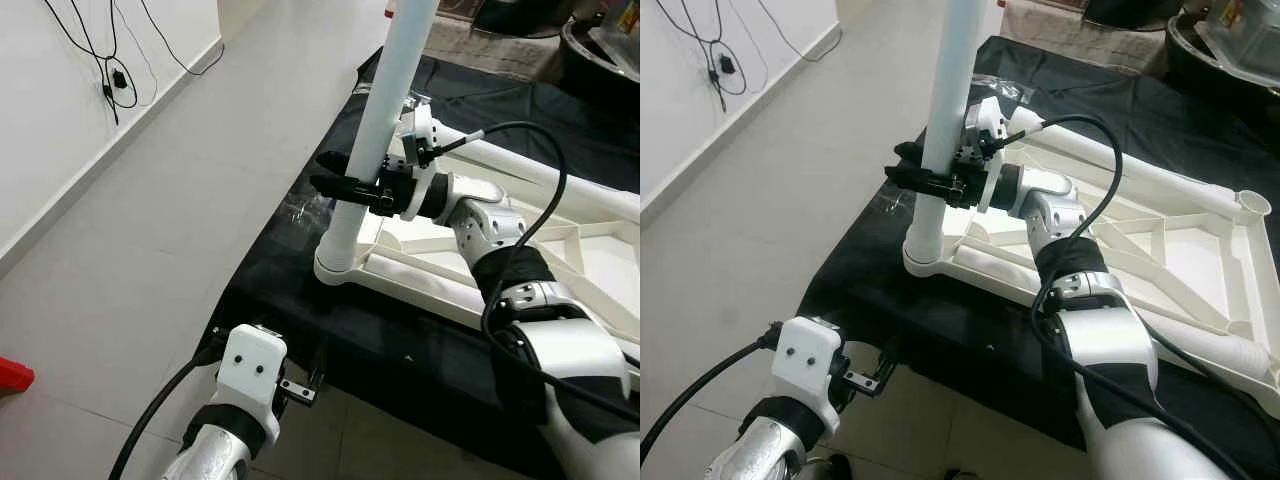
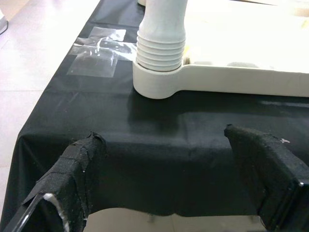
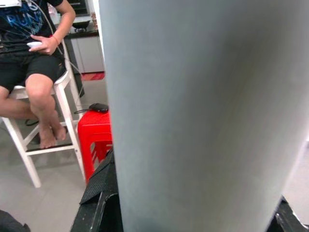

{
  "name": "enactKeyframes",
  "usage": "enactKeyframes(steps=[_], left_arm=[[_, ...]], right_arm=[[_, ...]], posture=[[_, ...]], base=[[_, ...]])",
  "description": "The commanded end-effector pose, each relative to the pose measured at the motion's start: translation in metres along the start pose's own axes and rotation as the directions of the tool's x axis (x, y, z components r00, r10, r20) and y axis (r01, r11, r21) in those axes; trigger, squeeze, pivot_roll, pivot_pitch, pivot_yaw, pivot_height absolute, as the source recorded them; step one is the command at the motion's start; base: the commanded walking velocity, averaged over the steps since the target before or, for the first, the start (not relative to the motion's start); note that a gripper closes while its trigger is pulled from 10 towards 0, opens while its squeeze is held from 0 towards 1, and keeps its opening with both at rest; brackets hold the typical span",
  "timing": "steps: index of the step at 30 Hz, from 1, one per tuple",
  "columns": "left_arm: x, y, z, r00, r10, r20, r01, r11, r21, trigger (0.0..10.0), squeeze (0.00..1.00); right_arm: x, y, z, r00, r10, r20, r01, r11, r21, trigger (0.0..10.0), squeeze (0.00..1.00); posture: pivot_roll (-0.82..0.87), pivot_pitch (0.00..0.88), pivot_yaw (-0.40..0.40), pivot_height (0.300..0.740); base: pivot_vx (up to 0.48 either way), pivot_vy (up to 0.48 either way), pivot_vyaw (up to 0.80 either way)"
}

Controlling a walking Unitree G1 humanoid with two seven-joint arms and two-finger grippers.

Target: Building children table

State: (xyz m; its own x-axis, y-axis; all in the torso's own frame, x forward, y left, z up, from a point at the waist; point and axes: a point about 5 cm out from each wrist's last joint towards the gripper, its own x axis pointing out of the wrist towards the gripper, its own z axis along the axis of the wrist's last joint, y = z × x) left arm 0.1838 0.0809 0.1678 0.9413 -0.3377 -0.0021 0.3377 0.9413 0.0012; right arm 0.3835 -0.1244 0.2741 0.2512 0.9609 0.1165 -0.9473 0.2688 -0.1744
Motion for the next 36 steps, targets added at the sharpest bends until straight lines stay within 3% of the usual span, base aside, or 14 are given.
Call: enactKeyframes(steps=[1,10,16,25,36], left_arm=[[-0.003,-0.003,-0.003,1.000,-0.014,-0.020,0.014,1.000,0.002,10.0,0.00],[-0.004,-0.004,-0.004,1.000,-0.017,-0.023,0.017,1.000,0.004,10.0,0.00],[-0.004,-0.003,-0.004,1.000,-0.019,-0.023,0.019,1.000,0.006,10.0,0.00],[-0.004,-0.002,-0.004,1.000,-0.016,-0.022,0.017,1.000,0.011,10.0,0.00],[-0.002,-0.002,-0.003,1.000,-0.015,-0.019,0.015,1.000,0.011,10.0,0.00]], right_arm=[[-0.011,0.007,-0.041,0.994,-0.031,-0.104,0.043,0.993,0.113,10.0,0.00],[-0.020,0.019,-0.052,0.992,0.070,-0.105,-0.057,0.991,0.121,10.0,0.00],[-0.016,0.024,-0.056,0.987,0.082,-0.139,-0.069,0.993,0.098,10.0,0.00],[-0.003,0.023,-0.056,0.978,0.032,-0.205,-0.019,0.998,0.067,10.0,0.00],[-0.002,0.017,-0.064,0.954,-0.067,-0.292,0.096,0.991,0.088,10.0,0.00]], posture=[[0.09,0.234,-0.106,0.740],[0.09,0.229,-0.104,0.740],[0.09,0.229,-0.104,0.740],[0.09,0.238,-0.101,0.740],[0.09,0.242,-0.101,0.740]], base=[[0.000,0.000,0.00],[0.000,0.000,0.00],[0.000,0.000,0.00],[0.000,0.000,0.00],[0.000,0.000,0.00]])
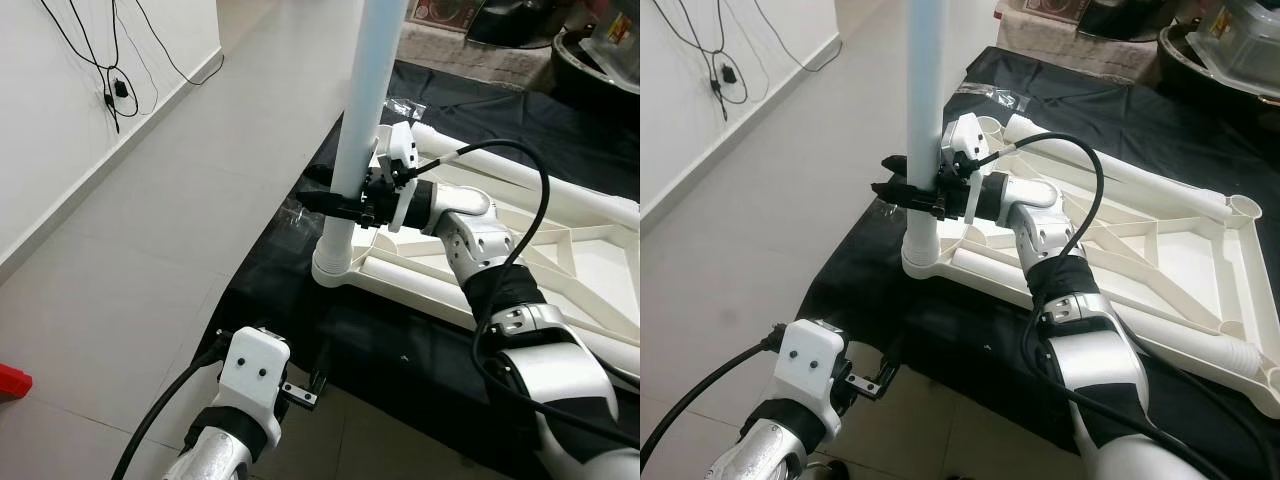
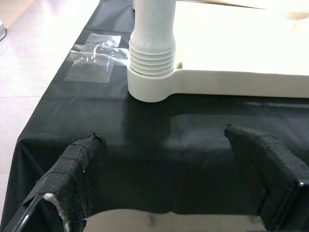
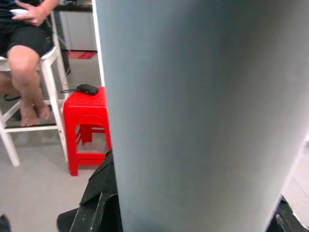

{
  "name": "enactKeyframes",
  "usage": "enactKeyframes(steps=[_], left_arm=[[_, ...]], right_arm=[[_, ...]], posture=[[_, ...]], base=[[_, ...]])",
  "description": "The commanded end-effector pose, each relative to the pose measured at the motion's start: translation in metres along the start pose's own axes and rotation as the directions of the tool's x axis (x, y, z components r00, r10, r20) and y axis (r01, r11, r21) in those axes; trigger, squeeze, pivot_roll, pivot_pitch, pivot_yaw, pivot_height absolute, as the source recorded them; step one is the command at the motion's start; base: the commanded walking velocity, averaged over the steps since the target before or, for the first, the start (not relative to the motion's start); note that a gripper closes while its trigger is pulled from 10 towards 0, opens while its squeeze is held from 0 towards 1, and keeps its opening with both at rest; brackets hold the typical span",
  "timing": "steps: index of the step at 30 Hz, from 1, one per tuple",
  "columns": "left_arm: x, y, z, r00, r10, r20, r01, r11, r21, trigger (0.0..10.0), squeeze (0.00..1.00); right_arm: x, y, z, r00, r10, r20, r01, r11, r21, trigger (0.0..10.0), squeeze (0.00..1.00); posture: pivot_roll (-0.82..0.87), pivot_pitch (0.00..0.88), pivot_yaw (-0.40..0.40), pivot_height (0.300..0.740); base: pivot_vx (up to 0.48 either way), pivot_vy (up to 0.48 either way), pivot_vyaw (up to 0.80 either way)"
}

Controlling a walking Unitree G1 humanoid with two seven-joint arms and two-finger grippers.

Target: Building children table

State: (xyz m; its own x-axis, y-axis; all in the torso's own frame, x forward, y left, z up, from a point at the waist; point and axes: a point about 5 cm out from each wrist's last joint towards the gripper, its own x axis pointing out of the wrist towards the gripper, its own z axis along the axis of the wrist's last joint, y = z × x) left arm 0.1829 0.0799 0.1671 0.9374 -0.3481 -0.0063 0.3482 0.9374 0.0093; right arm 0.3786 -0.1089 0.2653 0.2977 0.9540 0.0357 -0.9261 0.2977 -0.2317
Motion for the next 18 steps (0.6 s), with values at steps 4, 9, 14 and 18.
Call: enactKeyframes(steps=[4,9,14,18], left_arm=[[-0.001,-0.001,-0.002,1.000,-0.005,-0.014,0.005,1.000,0.002,10.0,0.00],[-0.001,-0.001,-0.002,1.000,-0.003,-0.015,0.003,1.000,0.002,10.0,0.00],[-0.001,-0.001,-0.002,1.000,-0.003,-0.014,0.003,1.000,0.002,10.0,0.00],[-0.001,-0.001,-0.002,1.000,-0.003,-0.014,0.003,1.000,0.001,10.0,0.00]], right_arm=[[-0.010,0.008,-0.055,0.980,-0.057,-0.192,0.091,0.980,0.174,10.0,0.00],[-0.010,0.001,-0.058,0.963,-0.192,-0.190,0.233,0.947,0.221,10.0,0.00],[-0.013,-0.001,-0.059,0.950,-0.262,-0.171,0.298,0.927,0.230,10.0,0.00],[-0.015,0.000,-0.062,0.942,-0.292,-0.164,0.324,0.917,0.231,10.0,0.00]], posture=[[0.09,0.243,-0.102,0.740],[0.09,0.242,-0.103,0.740],[0.09,0.242,-0.103,0.740],[0.08,0.242,-0.102,0.740]], base=[[0.000,0.000,0.00],[0.000,0.000,0.00],[0.000,0.000,0.00],[0.000,0.000,0.00]])
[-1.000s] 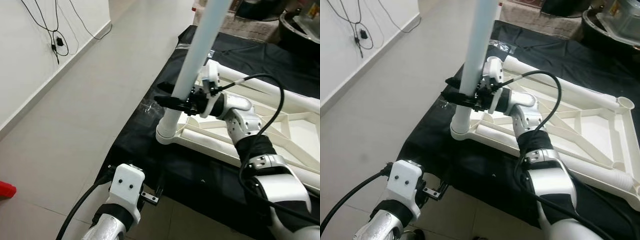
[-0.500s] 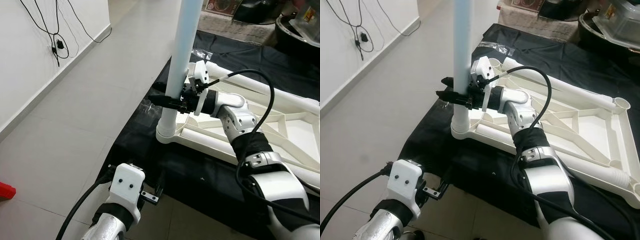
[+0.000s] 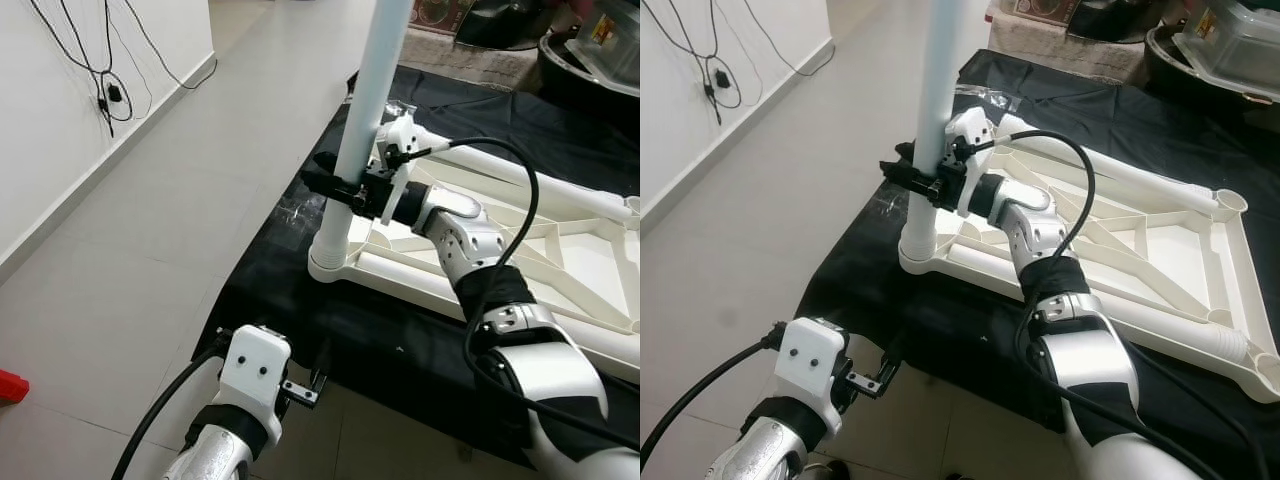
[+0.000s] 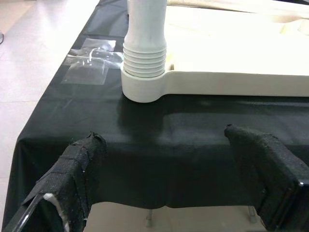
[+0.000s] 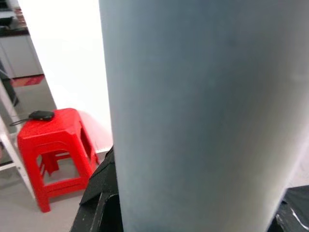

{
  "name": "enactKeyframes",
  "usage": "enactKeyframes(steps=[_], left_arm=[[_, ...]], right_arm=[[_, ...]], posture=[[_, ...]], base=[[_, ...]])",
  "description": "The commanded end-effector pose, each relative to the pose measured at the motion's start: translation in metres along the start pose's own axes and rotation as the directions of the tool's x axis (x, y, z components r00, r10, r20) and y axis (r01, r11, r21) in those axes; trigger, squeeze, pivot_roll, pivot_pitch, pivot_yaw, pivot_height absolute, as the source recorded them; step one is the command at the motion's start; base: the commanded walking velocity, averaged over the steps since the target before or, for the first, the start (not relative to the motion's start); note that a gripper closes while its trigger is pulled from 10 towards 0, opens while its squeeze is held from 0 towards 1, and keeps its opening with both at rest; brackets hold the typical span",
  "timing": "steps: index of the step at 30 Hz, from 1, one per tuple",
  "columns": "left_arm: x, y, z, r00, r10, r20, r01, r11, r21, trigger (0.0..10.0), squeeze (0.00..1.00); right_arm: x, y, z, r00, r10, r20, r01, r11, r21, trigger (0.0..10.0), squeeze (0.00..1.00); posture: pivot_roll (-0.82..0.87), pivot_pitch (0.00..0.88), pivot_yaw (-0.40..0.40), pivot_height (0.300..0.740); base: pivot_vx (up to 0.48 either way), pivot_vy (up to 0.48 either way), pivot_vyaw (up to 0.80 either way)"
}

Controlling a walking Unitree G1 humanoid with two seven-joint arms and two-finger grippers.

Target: Building children table

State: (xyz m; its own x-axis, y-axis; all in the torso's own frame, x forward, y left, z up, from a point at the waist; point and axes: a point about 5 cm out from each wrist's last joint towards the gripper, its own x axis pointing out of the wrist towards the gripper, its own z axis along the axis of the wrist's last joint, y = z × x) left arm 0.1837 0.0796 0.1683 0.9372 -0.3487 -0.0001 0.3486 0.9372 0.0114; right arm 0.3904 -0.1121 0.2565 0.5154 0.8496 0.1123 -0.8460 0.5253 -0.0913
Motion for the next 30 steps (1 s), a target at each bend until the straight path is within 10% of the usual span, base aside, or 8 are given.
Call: enactKeyframes(steps=[1,10,18,30], left_arm=[[-0.001,-0.001,-0.003,1.000,-0.003,-0.021,0.003,1.000,-0.001,10.0,0.00],[-0.001,-0.001,-0.003,1.000,-0.004,-0.019,0.004,1.000,0.001,10.0,0.00],[0.001,0.000,-0.004,1.000,-0.005,-0.019,0.005,1.000,0.004,10.0,0.00],[0.001,0.001,-0.004,1.000,-0.001,-0.015,0.002,1.000,0.007,10.0,0.00]], right_arm=[[-0.020,0.002,-0.052,0.984,-0.060,-0.168,0.079,0.991,0.107,10.0,0.00],[-0.023,0.015,-0.057,0.987,-0.076,-0.144,0.088,0.993,0.076,10.0,0.00],[-0.020,0.008,-0.044,0.933,-0.348,-0.086,0.354,0.934,0.053,10.0,0.00],[-0.037,0.023,-0.035,0.709,-0.704,-0.032,0.704,0.710,-0.016,10.0,0.00]], posture=[[0.08,0.242,-0.102,0.740],[0.08,0.242,-0.101,0.740],[0.08,0.237,-0.097,0.740],[0.07,0.234,-0.099,0.740]], base=[[0.000,0.000,0.00],[0.000,0.000,0.00],[0.000,0.000,0.00],[0.000,0.000,0.00]])
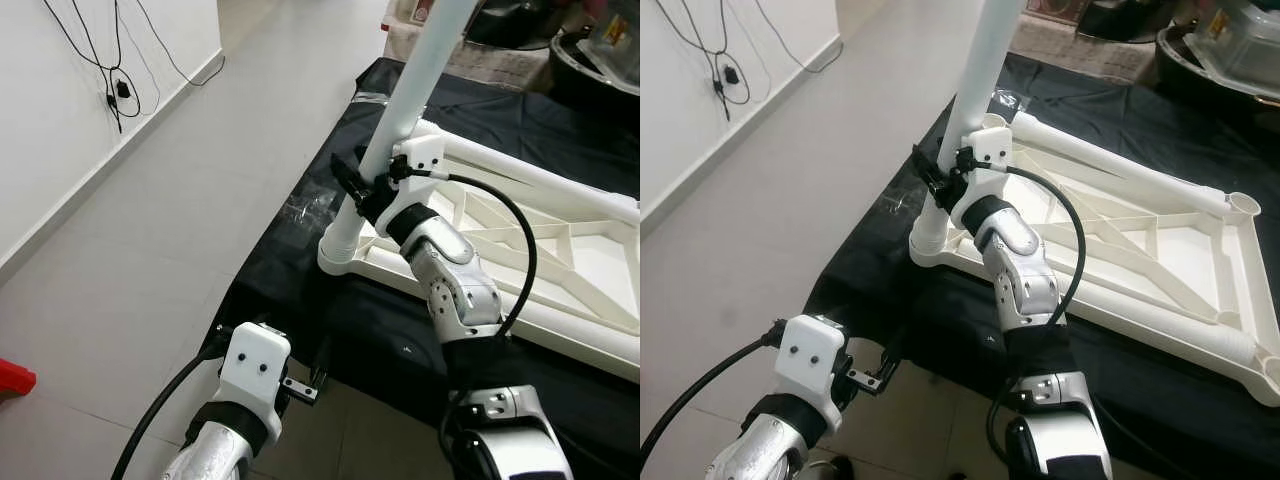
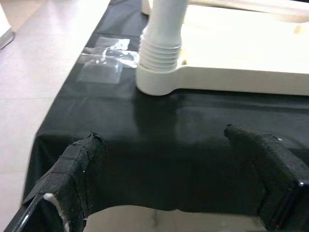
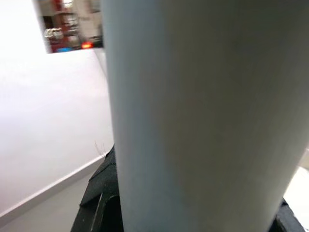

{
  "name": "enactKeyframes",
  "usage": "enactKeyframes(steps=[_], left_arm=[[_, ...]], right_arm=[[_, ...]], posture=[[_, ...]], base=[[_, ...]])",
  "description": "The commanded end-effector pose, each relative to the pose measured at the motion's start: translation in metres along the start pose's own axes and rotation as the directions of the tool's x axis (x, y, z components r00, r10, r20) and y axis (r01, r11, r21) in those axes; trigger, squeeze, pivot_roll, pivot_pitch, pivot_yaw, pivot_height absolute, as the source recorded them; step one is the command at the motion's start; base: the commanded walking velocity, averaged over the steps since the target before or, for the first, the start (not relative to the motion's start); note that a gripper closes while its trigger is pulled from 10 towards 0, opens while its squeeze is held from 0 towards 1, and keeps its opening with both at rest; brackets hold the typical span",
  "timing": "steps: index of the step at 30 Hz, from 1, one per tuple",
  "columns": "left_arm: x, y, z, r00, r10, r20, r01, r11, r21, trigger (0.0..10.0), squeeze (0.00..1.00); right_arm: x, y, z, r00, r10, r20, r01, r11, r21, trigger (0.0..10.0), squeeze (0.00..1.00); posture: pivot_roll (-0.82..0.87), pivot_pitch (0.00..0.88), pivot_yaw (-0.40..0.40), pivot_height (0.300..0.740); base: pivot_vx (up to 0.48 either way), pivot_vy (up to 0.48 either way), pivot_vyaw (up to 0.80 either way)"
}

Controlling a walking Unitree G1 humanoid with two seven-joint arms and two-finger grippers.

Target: Building children table

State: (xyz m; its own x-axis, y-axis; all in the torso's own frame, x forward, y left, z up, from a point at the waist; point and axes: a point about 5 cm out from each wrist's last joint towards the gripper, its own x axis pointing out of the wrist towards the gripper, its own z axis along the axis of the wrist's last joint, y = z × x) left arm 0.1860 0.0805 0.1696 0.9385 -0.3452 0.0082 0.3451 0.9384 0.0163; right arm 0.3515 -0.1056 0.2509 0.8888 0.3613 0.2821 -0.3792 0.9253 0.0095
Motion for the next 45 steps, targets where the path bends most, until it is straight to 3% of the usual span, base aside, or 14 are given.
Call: enactKeyframes(steps=[1,8,12,15,20,22,25,28,32,38,41,43,44,45], left_arm=[[0.000,0.000,-0.006,1.000,-0.005,-0.023,0.006,1.000,0.002,10.0,0.00],[0.000,0.000,-0.006,1.000,-0.007,-0.023,0.007,1.000,0.003,10.0,0.00],[0.001,0.000,-0.007,1.000,-0.006,-0.024,0.007,1.000,0.005,10.0,0.00],[0.001,0.000,-0.008,1.000,-0.006,-0.025,0.006,1.000,0.005,10.0,0.00],[0.001,-0.001,-0.009,1.000,-0.007,-0.026,0.007,1.000,0.005,10.0,0.00],[0.002,-0.001,-0.010,1.000,-0.009,-0.027,0.009,1.000,0.006,10.0,0.00],[0.002,-0.001,-0.010,1.000,-0.010,-0.027,0.010,1.000,0.007,10.0,0.00],[0.002,-0.001,-0.010,1.000,-0.013,-0.027,0.013,1.000,0.008,10.0,0.00],[0.002,-0.001,-0.011,0.999,-0.014,-0.028,0.014,1.000,0.007,10.0,0.00],[0.005,-0.001,-0.013,0.999,-0.029,-0.027,0.029,0.999,0.027,10.0,0.00],[0.007,0.001,-0.013,0.999,-0.023,-0.023,0.023,0.999,0.023,10.0,0.00],[0.011,0.005,-0.013,1.000,-0.013,-0.016,0.013,1.000,0.018,10.0,0.00],[0.014,0.008,-0.011,1.000,0.004,-0.009,-0.004,1.000,0.011,10.0,0.00],[0.014,0.008,-0.011,1.000,0.004,-0.009,-0.004,1.000,0.011,10.0,0.00]], right_arm=[[-0.018,-0.025,-0.029,0.960,-0.237,-0.149,0.227,0.971,-0.079,10.0,0.00],[-0.025,-0.018,-0.015,0.887,-0.455,-0.085,0.429,0.876,-0.219,10.0,0.00],[-0.024,-0.004,-0.009,0.808,-0.584,-0.077,0.546,0.792,-0.272,10.0,0.00],[-0.024,-0.003,-0.008,0.797,-0.598,-0.079,0.560,0.782,-0.272,10.0,0.00],[-0.026,0.012,-0.010,0.736,-0.659,-0.153,0.646,0.752,-0.130,10.0,0.00],[-0.026,0.022,-0.011,0.681,-0.697,-0.223,0.712,0.702,-0.023,10.0,0.00],[-0.024,0.024,-0.010,0.673,-0.702,-0.232,0.721,0.693,-0.002,10.0,0.00],[-0.023,0.026,-0.007,0.631,-0.726,-0.272,0.761,0.647,0.039,10.0,0.00],[-0.021,0.027,-0.006,0.627,-0.724,-0.289,0.767,0.638,0.064,10.0,0.00],[-0.013,0.024,0.004,0.664,-0.698,-0.268,0.744,0.654,0.137,10.0,0.00],[-0.006,0.021,0.015,0.711,-0.664,-0.231,0.703,0.684,0.195,10.0,0.00],[0.002,0.020,0.032,0.786,-0.606,-0.121,0.615,0.751,0.240,10.0,0.00],[0.004,0.022,0.045,0.846,-0.533,-0.022,0.518,0.811,0.273,10.0,0.00],[0.004,0.022,0.045,0.846,-0.533,-0.022,0.518,0.811,0.273,10.0,0.00]], posture=[[0.07,0.232,-0.099,0.740],[0.07,0.223,-0.099,0.740],[0.07,0.214,-0.098,0.740],[0.07,0.214,-0.098,0.740],[0.07,0.207,-0.098,0.740],[0.08,0.201,-0.097,0.740],[0.08,0.201,-0.097,0.740],[0.08,0.197,-0.096,0.740],[0.08,0.190,-0.093,0.740],[0.08,0.173,-0.089,0.740],[0.08,0.165,-0.087,0.740],[0.08,0.150,-0.083,0.740],[0.08,0.137,-0.080,0.740],[0.08,0.137,-0.080,0.740]], base=[[0.000,0.000,0.00],[0.000,0.000,0.00],[0.000,0.000,0.00],[0.000,0.000,0.00],[0.000,0.000,0.00],[0.000,0.000,0.00],[0.000,0.000,0.00],[0.000,0.000,0.00],[0.000,0.000,0.00],[0.000,0.000,0.00],[0.000,0.000,0.00],[0.000,0.000,0.00],[0.000,0.000,0.00],[0.000,0.000,0.00]])
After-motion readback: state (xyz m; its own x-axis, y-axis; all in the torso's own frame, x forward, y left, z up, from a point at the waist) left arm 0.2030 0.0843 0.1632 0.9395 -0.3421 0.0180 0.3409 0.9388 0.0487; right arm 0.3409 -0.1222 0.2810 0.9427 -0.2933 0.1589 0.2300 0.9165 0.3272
